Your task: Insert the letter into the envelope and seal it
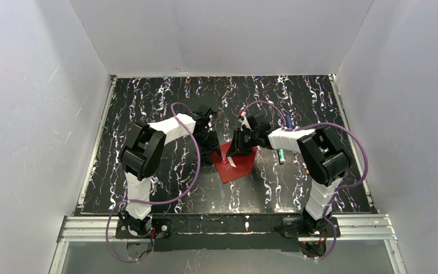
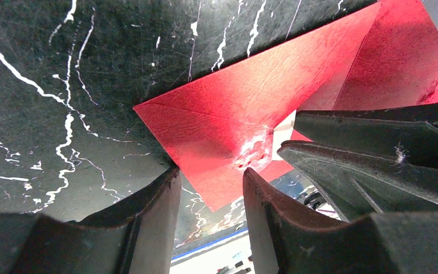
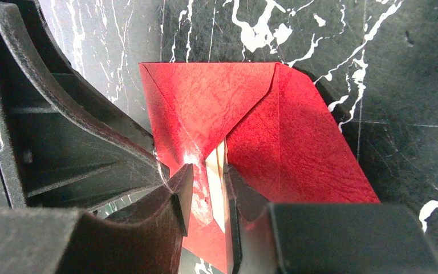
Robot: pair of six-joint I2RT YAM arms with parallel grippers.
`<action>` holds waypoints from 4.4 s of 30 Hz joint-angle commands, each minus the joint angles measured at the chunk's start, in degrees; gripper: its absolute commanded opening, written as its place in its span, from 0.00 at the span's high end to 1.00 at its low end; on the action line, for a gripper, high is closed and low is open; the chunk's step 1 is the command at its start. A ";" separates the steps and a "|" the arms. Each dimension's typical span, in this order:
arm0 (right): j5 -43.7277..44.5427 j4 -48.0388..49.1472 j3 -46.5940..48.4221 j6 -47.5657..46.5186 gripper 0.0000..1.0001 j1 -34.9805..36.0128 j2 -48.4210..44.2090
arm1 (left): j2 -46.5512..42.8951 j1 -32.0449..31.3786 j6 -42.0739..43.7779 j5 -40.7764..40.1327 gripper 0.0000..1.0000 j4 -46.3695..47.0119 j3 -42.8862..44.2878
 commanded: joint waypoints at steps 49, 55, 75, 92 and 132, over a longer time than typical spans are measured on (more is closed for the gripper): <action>16.06 0.68 -13.99 8.81 0.64 -2.13 -16.68 | 2.32 1.27 1.41 -1.18 0.49 -0.03 4.24; 17.13 -0.08 -13.24 10.76 0.68 -2.18 -16.19 | 4.97 3.11 2.53 -1.09 0.49 -1.22 8.81; 43.60 -34.77 -2.39 -3.58 0.31 -9.91 -27.16 | -12.46 5.35 11.71 -10.17 0.30 -8.96 7.11; 34.45 -29.79 0.55 -14.17 0.43 -15.99 -13.24 | -15.82 6.18 11.36 -8.97 0.25 -9.48 7.86; 5.70 6.67 4.40 22.27 0.77 -12.07 -29.19 | -21.04 2.22 -5.79 25.76 0.10 37.05 0.01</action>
